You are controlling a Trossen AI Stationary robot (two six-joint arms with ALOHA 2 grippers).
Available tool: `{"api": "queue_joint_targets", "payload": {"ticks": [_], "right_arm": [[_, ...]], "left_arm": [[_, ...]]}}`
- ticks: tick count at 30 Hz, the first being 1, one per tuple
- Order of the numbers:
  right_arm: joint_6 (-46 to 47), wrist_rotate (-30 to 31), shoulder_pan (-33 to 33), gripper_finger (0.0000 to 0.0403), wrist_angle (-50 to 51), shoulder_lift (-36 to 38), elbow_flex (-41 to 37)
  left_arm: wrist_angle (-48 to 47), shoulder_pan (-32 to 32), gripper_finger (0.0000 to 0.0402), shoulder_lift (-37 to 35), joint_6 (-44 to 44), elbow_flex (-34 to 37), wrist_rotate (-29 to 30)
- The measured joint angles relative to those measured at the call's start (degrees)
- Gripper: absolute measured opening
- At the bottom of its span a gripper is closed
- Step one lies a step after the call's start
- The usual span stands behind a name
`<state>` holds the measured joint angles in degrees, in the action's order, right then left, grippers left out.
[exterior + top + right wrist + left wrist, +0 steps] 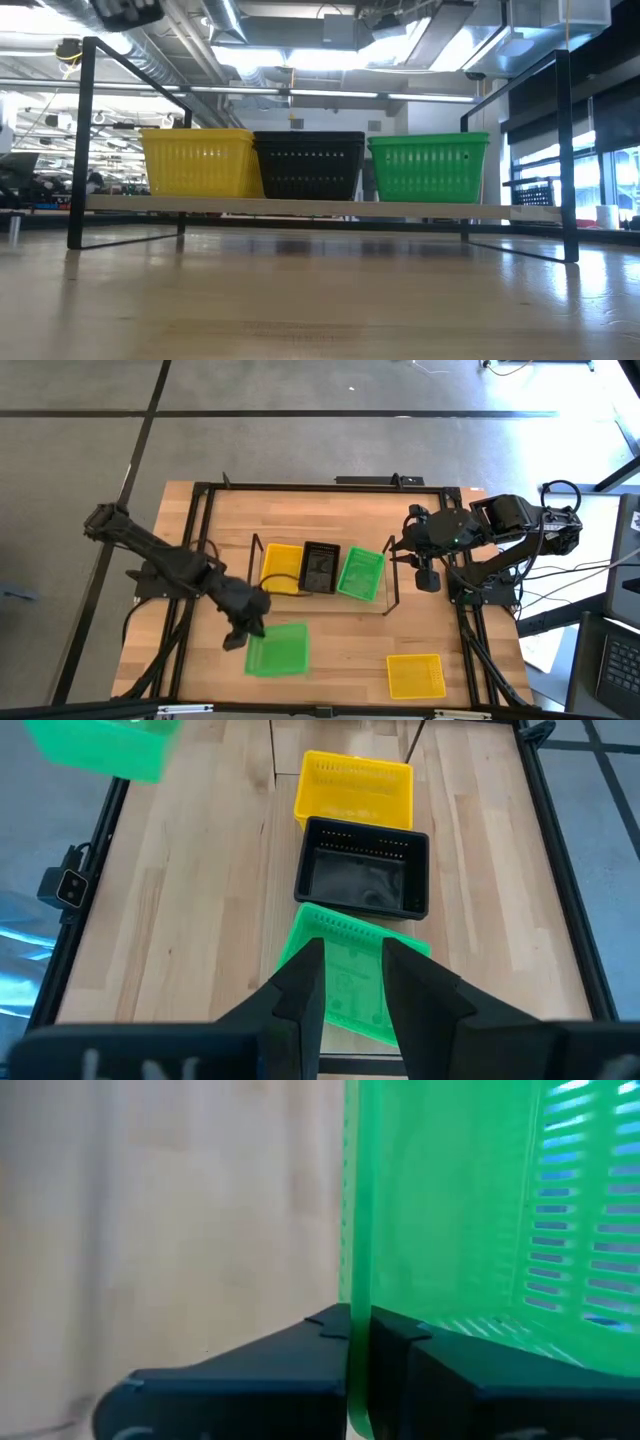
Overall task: Stack baskets on shelf by color
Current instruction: Stack the green bin on top of the green bin on the shelf
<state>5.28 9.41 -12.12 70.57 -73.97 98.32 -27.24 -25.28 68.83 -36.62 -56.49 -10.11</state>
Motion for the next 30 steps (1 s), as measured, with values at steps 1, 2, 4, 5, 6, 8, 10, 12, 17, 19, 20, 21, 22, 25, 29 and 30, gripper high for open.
{"api": "queue_joint_targets", "payload": {"ticks": [1, 2, 4, 5, 6, 8, 10, 12, 17, 19, 20, 21, 22, 25, 29, 30], "right_arm": [[0.02, 0.0, 0.0, 0.01, 0.02, 0.0, 0.0], [0.01, 0.0, 0.0, 0.01, 0.03, 0.0, 0.0], [-0.08, 0.0, 0.0, 0.01, 0.07, 0.0, 0.0], [-0.51, 0.0, 0.0, 0.01, 0.1, 0.0, 0.0], [-1.06, 0.01, 0.0, 0.01, 0.14, 0.0, 0.0], [-2.44, 0.02, 0.0, 0.01, 0.13, 0.0, 0.0], [-4.09, 0.37, 0.0, 0.01, 0.13, 0.0, 0.0], [-5.33, 2.58, 0.0, 0.01, 0.11, 0.0, 0.0], [-5.79, 13.1, 0.0, 0.01, 0.04, 0.0, 0.0], [-5.46, 17.95, 0.0, 0.01, -0.07, 0.0, 0.0], [-5.04, 20.05, 0.0, 0.01, -0.2, 0.0, 0.0], [-4.09, 21.78, 0.0, 0.01, -0.39, 0.0, 0.0], [-3.52, 23.13, 0.0, 0.01, -0.75, 0.0, 0.0], [-2.67, 25.43, 0.02, 0.01, -2.9, -0.31, 0.0], [-6.85, 25.55, 0.0, 0.01, -7.8, -2.5, 0.0], [-8.26, 25.61, 0.0, 0.01, -9.4, -3.16, 0.0]], "left_arm": [[-3.57, 0.99, 0.0, 0.01, 1.61, -1.81, 0.84], [-6.8, 2.18, 0.0, -0.01, 3.28, -3.6, 2.03], [-11.55, 4.67, 0.0, -0.01, 6.4, -6.44, 5.34], [-13.18, 5.99, 0.0, -0.01, 7.78, -7.65, 6.96], [-14.23, 7.28, 0.0, -0.01, 8.99, -8.71, 8.59], [-15.77, 9.92, 0.0, 0.0, 12.17, -10.61, 11.49], [-16.85, 12.16, 0.0, -0.01, 16.32, -12.26, 14.72], [-16.86, 14.13, 0.0, 0.01, 20.61, -13.3, 17.97], [-17.05, 19.33, 0.0, 0.53, 30.78, -14.74, 25.4], [-16.84, 21.46, 0.0, 0.52, 33.38, -15.43, 29.65], [-16.74, 22.58, 0.0, 0.53, 34.5, -15.8, 31.87], [-16.53, 23.61, 0.0, 0.53, 35.48, -16.11, 34.45], [-15.84, 24.57, 0.0, 0.53, 36.09, -16.32, 36.92], [-11.0, 26.36, 0.0, 0.59, 37.79, -16.59, 44.77], [-3.2, 27.46, 0.0, 2.78, 40.66, -16.63, 52.45], [-1.26, 27.64, 0.0, 3.32, 41.85, -16.63, 53.74]]}}
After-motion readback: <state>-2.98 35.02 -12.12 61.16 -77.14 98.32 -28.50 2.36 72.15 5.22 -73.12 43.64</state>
